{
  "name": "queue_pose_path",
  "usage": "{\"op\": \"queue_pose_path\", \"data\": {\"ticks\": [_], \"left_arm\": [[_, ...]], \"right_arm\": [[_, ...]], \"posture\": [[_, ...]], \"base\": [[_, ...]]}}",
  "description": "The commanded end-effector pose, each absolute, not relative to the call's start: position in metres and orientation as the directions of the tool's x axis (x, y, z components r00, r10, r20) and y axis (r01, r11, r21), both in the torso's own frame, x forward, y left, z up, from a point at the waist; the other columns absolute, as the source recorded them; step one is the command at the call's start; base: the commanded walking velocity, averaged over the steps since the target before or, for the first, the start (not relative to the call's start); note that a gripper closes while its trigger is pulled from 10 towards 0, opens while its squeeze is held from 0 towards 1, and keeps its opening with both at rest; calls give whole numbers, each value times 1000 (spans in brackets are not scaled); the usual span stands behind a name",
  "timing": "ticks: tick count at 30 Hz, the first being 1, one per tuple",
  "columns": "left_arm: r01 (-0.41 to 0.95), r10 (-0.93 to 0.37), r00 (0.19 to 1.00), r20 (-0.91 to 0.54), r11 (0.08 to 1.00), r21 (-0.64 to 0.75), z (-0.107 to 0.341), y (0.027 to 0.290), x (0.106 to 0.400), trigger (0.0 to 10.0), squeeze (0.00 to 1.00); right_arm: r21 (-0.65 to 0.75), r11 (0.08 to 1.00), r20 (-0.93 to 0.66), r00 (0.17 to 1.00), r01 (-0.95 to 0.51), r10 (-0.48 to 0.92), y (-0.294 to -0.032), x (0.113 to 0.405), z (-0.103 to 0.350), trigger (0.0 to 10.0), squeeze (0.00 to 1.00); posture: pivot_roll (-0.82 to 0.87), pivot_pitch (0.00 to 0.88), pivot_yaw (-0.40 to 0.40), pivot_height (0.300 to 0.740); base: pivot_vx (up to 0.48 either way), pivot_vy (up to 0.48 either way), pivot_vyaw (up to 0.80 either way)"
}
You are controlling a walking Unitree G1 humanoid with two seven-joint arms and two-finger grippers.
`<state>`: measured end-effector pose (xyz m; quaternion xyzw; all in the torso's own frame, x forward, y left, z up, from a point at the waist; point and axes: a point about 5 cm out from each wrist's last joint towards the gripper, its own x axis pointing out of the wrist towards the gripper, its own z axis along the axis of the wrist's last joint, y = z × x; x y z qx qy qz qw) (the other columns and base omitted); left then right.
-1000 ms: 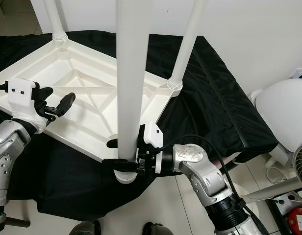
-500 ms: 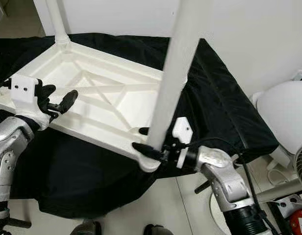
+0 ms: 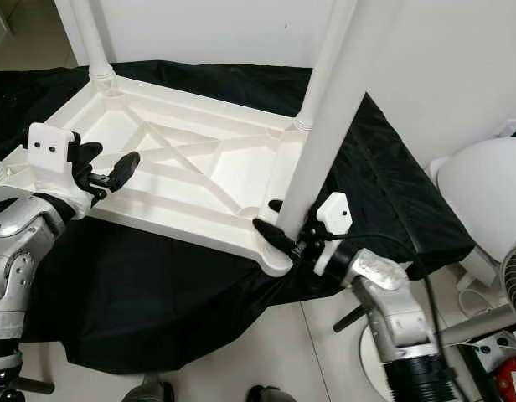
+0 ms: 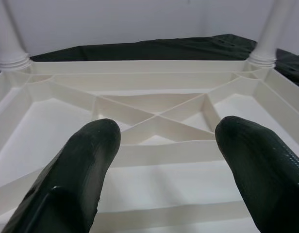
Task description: Building children table
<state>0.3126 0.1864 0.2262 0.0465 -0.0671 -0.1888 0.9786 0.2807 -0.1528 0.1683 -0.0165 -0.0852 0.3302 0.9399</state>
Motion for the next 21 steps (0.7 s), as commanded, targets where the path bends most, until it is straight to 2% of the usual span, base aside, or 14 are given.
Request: {"op": "queue_pose_path", "data": {"ticks": [1, 7, 8, 16, 18, 19, 20, 21], "left_arm": [[363, -377, 920, 102, 922, 137, 222, 185, 311, 10000, 0], [394, -406, 910, 81, 910, 131, 217, 184, 310, 10000, 0], [422, -432, 899, 75, 898, 121, 215, 182, 308, 10000, 0], [525, -535, 843, 46, 840, 136, 208, 173, 300, 10000, 0], [592, -604, 797, 6, 784, 189, 201, 167, 294, 10000, 20], [648, -659, 752, -22, 732, 209, 195, 162, 289, 10000, 557], [648, -659, 752, -22, 732, 209, 195, 162, 289, 10000, 557], [682, -692, 722, -35, 701, 210, 193, 159, 286, 10000, 1000]], "right_arm": [[-48, 840, 95, 835, -540, 542, -164, 279, 152, 10000, 1000], [-21, 877, 173, 863, -479, 475, -160, 273, 156, 10000, 1000], [-11, 881, 191, 864, -472, 466, -159, 269, 156, 10000, 0], [28, 886, 197, 872, -463, 449, -156, 256, 150, 10000, 0], [41, 897, 191, 884, -441, 426, -157, 252, 147, 10000, 0], [50, 908, 191, 897, -415, 400, -158, 250, 146, 10000, 0], [50, 908, 191, 897, -415, 400, -158, 250, 146, 10000, 0], [56, 916, 197, 904, -398, 380, -159, 249, 146, 10000, 0]], "posture": [[64, 137, -14, 740], [62, 140, -11, 740], [61, 142, -12, 740], [57, 143, -14, 740], [49, 144, -16, 740], [49, 144, -16, 740], [49, 144, -16, 740], [46, 144, -16, 740]], "base": [[0, 0, 0], [0, 0, 0], [0, 0, 0], [0, 0, 0], [0, 0, 0], [0, 0, 0], [0, 0, 0], [0, 0, 0]]}}
